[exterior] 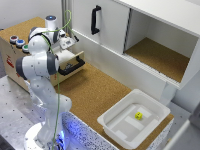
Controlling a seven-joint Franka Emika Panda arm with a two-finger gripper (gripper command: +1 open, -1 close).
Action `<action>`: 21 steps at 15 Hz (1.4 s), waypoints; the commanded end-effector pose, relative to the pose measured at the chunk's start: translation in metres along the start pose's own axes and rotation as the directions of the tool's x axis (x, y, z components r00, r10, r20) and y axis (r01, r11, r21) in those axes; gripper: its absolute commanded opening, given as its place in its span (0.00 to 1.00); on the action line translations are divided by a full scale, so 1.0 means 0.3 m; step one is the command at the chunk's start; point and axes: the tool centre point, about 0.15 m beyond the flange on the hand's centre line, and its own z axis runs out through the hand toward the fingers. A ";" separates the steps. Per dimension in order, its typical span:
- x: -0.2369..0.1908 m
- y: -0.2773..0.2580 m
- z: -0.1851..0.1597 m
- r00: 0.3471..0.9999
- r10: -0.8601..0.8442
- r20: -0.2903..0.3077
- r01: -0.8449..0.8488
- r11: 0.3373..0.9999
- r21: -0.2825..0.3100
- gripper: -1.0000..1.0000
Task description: Lift the purple block
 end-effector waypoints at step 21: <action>0.032 0.092 -0.068 0.997 0.072 0.034 -0.069 0.995 -0.076 0.00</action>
